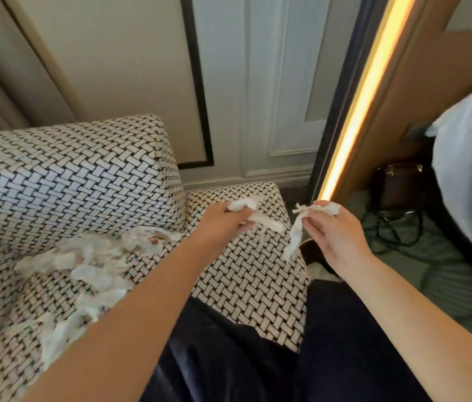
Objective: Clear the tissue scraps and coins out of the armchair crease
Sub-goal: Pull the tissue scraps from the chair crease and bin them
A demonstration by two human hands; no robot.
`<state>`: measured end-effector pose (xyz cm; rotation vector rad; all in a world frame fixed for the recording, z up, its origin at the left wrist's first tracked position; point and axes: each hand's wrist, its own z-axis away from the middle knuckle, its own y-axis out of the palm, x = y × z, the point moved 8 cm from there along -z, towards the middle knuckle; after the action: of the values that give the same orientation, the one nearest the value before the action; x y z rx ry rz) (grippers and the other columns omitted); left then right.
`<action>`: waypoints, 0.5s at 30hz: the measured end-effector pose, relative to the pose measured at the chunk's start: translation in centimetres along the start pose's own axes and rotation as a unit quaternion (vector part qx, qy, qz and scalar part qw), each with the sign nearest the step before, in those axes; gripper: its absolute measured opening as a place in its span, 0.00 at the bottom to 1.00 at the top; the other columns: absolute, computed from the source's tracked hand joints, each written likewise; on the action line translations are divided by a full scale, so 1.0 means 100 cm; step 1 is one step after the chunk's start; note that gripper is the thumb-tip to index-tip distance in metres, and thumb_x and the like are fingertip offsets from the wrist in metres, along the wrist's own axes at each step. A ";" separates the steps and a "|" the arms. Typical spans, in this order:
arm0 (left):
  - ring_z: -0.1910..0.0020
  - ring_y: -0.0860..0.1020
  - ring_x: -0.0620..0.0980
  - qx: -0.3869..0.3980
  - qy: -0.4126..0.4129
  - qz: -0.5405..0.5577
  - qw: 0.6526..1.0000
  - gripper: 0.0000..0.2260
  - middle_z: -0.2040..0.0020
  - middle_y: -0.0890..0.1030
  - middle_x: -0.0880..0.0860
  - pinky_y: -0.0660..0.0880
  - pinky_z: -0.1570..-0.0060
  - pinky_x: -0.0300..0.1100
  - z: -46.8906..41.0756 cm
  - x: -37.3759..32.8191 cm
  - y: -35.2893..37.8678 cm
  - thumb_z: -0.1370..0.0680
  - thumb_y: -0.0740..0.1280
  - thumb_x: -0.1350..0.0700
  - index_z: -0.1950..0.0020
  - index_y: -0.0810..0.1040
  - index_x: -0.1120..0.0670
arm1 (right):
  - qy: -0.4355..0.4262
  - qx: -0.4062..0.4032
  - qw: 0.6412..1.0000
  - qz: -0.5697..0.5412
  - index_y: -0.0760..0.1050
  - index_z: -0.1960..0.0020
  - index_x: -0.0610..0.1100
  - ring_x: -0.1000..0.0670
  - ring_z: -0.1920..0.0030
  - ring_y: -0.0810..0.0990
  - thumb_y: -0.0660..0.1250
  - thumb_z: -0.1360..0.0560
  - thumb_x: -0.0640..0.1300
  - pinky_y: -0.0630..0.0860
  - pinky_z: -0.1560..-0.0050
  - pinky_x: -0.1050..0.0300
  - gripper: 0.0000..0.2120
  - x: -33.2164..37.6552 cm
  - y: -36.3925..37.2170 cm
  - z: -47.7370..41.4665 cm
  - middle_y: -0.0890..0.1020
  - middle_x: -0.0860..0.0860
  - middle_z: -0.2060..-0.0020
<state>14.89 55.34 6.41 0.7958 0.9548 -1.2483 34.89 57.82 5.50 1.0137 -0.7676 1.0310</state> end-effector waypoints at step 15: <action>0.43 0.76 0.53 0.121 -0.158 0.098 0.975 0.09 0.41 0.77 0.59 0.75 0.45 0.44 -0.055 0.066 0.169 0.22 0.64 0.65 0.43 0.76 0.58 | 0.053 -0.113 0.988 0.090 0.76 0.51 0.43 0.47 0.45 0.79 0.65 0.24 0.36 0.76 0.46 0.57 0.04 -0.017 -0.129 -0.073 0.79 0.44 0.50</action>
<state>31.12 60.34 -2.06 0.8277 0.4603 -1.2857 46.75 61.93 -2.55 0.7004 -0.8777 1.1148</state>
